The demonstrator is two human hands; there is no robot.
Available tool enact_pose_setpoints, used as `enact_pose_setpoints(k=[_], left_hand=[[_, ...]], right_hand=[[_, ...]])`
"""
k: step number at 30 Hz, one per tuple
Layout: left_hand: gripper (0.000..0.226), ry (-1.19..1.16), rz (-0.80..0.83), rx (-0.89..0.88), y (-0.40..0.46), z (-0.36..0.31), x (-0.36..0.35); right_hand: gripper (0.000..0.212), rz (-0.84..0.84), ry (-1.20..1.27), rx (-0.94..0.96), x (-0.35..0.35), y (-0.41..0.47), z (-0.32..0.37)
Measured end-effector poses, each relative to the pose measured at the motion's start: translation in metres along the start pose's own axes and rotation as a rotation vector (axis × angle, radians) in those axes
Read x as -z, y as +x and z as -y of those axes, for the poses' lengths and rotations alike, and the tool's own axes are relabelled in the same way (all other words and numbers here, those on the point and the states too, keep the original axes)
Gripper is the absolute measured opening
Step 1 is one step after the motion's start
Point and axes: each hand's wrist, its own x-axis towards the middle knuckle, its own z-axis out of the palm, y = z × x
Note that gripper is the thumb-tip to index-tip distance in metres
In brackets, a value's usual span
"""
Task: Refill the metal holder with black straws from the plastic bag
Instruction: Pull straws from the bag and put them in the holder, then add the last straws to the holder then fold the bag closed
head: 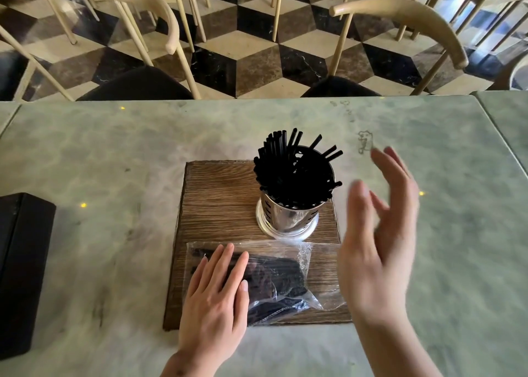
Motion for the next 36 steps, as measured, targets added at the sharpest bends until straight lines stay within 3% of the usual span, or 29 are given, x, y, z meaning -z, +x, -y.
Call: enact_pose_setpoints(k=[2,3,6,9,11,14,19,26,32,36], left_hand=[[0.051,-0.006,0.001,0.001,0.0,0.0,0.0],[0.051,-0.01,-0.001,0.002,0.0,0.001,0.0],[0.052,-0.017,0.008,0.011,-0.002,0.002,-0.001],[0.053,-0.004,0.059,0.006,0.001,0.0,0.001],[0.054,0.022,0.119,-0.02,0.003,0.001,0.004],[0.057,0.052,0.21,-0.082,0.007,0.008,0.009],[0.057,0.068,0.234,-0.054,0.004,0.015,0.014],[0.056,0.064,0.158,0.05,-0.006,0.007,0.007],[0.055,0.056,0.134,0.05,-0.006,0.009,0.003],[0.054,0.074,0.12,0.044,-0.005,0.009,0.004]], right_hand=[[0.021,-0.064,-0.062,0.067,0.014,-0.021,-0.021],[0.017,-0.019,-0.131,0.05,0.021,-0.031,-0.032],[0.02,0.375,-0.477,-0.07,0.036,-0.053,-0.063],[0.008,0.724,-0.62,-0.149,0.04,-0.062,-0.071],[0.026,0.83,-0.611,-0.193,0.043,-0.062,-0.073],[0.052,0.846,-0.554,-0.142,0.042,-0.056,-0.077],[0.034,0.941,-0.436,0.097,0.017,-0.042,-0.089],[0.07,0.994,-0.619,0.167,-0.002,-0.046,-0.101],[0.031,1.092,-0.619,0.274,-0.011,-0.041,-0.093],[0.021,1.118,-0.661,0.271,-0.018,-0.038,-0.085]])
